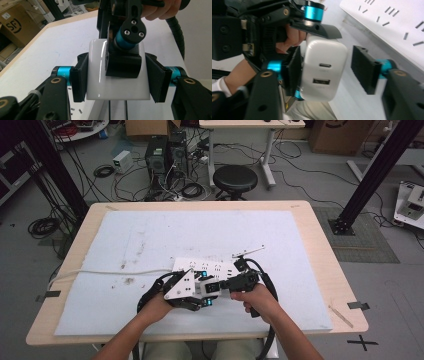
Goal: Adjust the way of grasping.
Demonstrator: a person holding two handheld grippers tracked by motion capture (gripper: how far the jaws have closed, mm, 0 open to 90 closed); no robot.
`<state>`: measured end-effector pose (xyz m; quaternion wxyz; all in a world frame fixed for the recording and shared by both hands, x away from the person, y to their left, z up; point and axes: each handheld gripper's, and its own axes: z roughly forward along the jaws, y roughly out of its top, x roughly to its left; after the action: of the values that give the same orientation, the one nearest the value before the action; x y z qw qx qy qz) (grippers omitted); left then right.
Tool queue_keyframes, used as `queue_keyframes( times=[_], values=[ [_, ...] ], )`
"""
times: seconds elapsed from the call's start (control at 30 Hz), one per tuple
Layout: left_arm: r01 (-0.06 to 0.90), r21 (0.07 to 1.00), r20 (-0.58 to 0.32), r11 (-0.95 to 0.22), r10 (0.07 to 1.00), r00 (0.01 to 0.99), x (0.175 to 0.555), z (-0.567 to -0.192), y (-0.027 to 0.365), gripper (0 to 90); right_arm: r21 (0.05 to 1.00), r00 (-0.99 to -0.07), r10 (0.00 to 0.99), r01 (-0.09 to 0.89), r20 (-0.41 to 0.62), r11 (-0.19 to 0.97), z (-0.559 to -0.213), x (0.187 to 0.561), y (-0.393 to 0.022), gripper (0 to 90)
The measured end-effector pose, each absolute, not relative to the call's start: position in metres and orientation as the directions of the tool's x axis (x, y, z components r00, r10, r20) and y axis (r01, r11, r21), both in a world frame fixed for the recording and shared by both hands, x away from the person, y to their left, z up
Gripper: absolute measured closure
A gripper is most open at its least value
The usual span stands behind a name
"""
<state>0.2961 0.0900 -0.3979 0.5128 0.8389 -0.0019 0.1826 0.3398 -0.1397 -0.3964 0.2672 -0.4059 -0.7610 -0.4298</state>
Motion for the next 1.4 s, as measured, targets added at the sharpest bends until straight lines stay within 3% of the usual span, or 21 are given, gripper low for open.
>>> queue_keyframes(
  times=[0.07, 0.17, 0.3, 0.33, 0.37, 0.57, 1.03, 1.4],
  values=[
    [-0.191, 0.858, 0.310, -0.478, 0.183, 0.933, 0.296, -0.398, 0.090, 42.5, 0.430, -0.517, 0.374, 0.854, 0.770, 0.294, -0.396, 0.340, -0.140, 56.6],
    [-0.173, 0.861, 0.296, -0.477, 0.196, 0.935, 0.296, -0.398, 0.089, 42.0, 0.412, -0.496, 0.381, 0.866, 0.780, 0.282, -0.395, 0.341, -0.141, 61.0],
    [-0.110, 0.888, 0.247, -0.447, 0.261, 0.933, 0.297, -0.398, 0.092, 38.9, 0.434, -0.509, 0.395, 0.860, 0.765, 0.268, -0.395, 0.341, -0.142, 62.0],
    [-0.088, 0.893, 0.228, -0.442, 0.274, 0.934, 0.298, -0.398, 0.094, 29.2, 0.445, -0.511, 0.399, 0.859, 0.761, 0.252, -0.394, 0.340, -0.145, 62.5],
    [-0.074, 0.894, 0.217, -0.443, 0.283, 0.934, 0.298, -0.399, 0.095, 27.1, 0.456, -0.515, 0.403, 0.857, 0.757, 0.240, -0.393, 0.340, -0.148, 62.7],
    [-0.036, 0.905, 0.189, -0.424, 0.326, 0.926, 0.298, -0.402, 0.104, 22.1, 0.491, -0.528, 0.437, 0.847, 0.728, 0.205, -0.392, 0.341, -0.161, 63.1],
    [0.085, 0.938, 0.090, -0.336, 0.475, 0.876, 0.302, -0.408, 0.146, 21.9, 0.670, -0.692, 0.555, 0.682, 0.461, 0.295, -0.387, 0.330, -0.176, 63.2],
    [0.145, 0.951, 0.051, -0.273, 0.602, 0.797, 0.306, -0.409, 0.176, 21.9, 0.701, -0.731, 0.573, 0.625, 0.370, 0.344, -0.383, 0.326, -0.196, 63.2]
  ],
)
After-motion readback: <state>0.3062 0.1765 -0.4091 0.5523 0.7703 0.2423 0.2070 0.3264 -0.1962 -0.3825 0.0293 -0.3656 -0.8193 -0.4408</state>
